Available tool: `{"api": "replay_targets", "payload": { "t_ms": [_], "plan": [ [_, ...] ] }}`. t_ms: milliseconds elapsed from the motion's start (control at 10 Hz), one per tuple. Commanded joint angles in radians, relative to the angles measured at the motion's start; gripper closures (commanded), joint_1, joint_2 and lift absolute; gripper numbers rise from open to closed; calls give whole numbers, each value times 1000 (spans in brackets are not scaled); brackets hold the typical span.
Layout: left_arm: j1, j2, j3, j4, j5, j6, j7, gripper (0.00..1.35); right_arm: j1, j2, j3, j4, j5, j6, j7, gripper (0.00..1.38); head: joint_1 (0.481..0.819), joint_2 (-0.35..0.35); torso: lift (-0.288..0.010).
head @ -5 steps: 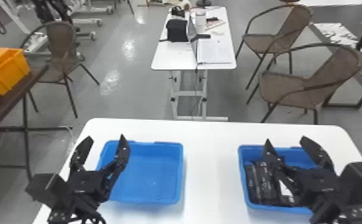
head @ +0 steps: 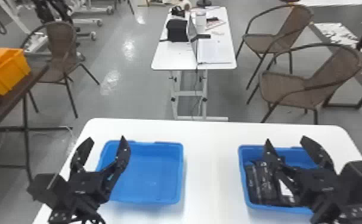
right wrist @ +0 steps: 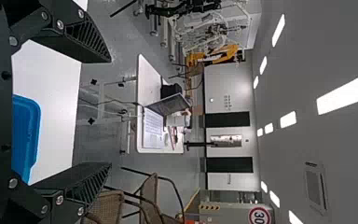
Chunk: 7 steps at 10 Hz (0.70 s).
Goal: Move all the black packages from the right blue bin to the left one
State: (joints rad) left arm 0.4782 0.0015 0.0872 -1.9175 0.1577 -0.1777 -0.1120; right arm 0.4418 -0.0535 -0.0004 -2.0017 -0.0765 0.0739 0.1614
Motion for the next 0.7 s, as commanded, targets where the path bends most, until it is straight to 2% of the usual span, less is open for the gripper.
{"api": "replay_targets", "payload": {
  "t_ms": [0, 200, 300, 600],
  "plan": [
    [0, -4, 0, 0, 2, 0, 0, 274, 2, -3, -1, 3, 1, -19, 0, 254, 695, 77, 0],
    [-1, -4, 0, 0, 2, 0, 0, 274, 3, -2, -1, 7, -3, -23, 0, 254, 695, 76, 0],
    [-1, -4, 0, 0, 5, 0, 0, 274, -3, 0, -12, 29, -40, 23, -3, 254, 695, 76, 0],
    [-1, -4, -1, 0, 13, 9, 0, 269, -71, 0, -64, 156, -11, 103, -2, 256, 695, 55, 0]
  ]
}}
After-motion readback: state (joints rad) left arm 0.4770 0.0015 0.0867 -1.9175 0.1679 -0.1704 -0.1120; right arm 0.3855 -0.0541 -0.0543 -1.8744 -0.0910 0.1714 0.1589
